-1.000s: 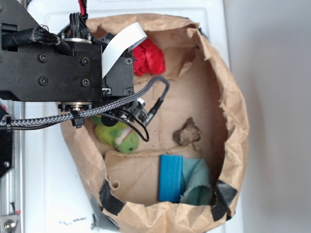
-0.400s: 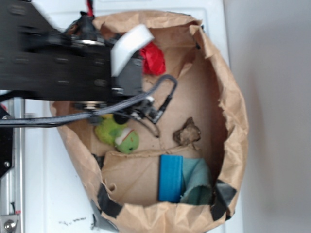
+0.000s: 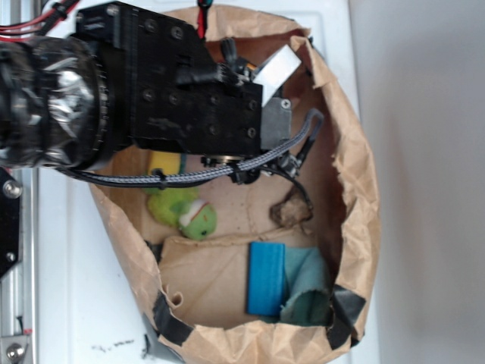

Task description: Grab the red paper.

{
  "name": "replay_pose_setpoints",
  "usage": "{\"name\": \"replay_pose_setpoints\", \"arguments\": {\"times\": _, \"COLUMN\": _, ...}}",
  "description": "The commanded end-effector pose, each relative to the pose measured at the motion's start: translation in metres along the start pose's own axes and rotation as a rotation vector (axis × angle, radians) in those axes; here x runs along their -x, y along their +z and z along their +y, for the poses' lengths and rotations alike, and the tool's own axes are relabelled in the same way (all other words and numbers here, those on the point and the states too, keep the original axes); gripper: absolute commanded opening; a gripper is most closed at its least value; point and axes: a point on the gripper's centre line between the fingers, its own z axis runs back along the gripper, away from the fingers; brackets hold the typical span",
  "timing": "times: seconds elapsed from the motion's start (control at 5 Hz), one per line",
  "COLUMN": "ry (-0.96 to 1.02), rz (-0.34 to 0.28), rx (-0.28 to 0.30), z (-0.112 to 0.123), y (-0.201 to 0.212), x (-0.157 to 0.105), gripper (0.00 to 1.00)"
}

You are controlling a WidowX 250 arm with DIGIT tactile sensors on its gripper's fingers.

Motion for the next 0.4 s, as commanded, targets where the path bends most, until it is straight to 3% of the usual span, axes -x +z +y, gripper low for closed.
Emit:
{"name": "replay_pose_setpoints", "arguments": {"times": 0.0, "ry": 0.015, "rz": -0.049, "rx": 0.032, "z": 0.0145, "y": 0.0062, "x": -0.0189, "gripper": 1.00}}
{"name": "replay_pose_setpoints", "arguments": {"times": 0.2, "ry": 0.025, "rz": -0.075, "rx": 0.032, "z": 0.0178, "y": 0.0047, "x": -0.0216, "gripper": 1.00}}
